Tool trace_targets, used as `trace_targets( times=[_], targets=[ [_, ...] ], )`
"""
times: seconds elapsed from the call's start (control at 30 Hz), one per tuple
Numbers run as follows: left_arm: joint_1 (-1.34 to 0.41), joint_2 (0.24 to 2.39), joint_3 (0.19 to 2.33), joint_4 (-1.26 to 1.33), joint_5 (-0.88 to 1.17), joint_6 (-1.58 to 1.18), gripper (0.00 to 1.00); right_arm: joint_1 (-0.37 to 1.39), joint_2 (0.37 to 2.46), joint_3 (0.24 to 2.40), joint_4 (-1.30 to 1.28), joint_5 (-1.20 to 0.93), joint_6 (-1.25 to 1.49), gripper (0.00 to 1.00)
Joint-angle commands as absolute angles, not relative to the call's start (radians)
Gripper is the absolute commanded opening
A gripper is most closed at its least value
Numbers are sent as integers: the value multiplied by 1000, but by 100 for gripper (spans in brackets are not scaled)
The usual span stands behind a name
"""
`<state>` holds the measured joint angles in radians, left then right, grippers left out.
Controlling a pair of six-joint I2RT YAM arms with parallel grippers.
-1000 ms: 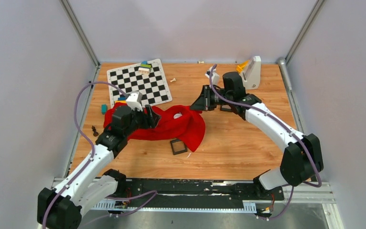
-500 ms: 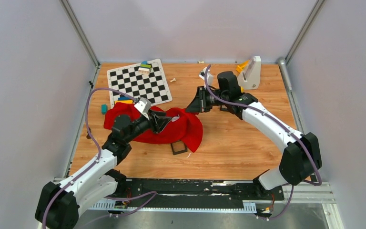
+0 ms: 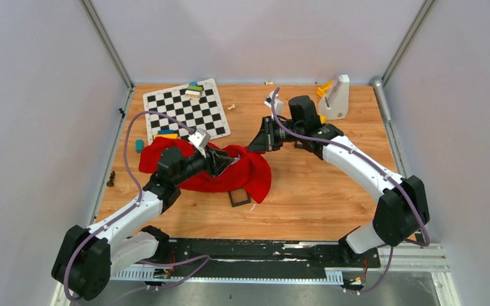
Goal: Remove the brooch from the garment
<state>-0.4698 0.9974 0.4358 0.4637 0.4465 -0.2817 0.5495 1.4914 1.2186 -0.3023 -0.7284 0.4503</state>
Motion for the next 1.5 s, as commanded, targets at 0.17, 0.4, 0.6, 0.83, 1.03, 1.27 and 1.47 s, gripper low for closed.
trace_targets(
  times=[0.17,0.4,0.6,0.83,1.03,1.27,1.47],
  targets=[
    [-471,1079,512,473,483,-246,42,560,1489,1269,-296,-777,443,0],
    [-471,1123,532,456,502,-235,36,562,1487,1267,-297,-780,445,0],
    [-472,1131,528,446,527,-227,24,561,1489,1270,-312,-754,439,0],
    [-472,1094,536,399,481,-231,0,558,1488,1256,-372,-607,430,0],
    [-472,996,483,417,388,-292,0,542,1506,1192,-378,-491,470,1],
    [-472,948,454,446,356,-389,0,543,1541,1114,-266,-634,518,5],
    [-472,931,447,444,349,-483,0,548,1507,1039,-162,-705,523,13]
  ],
)
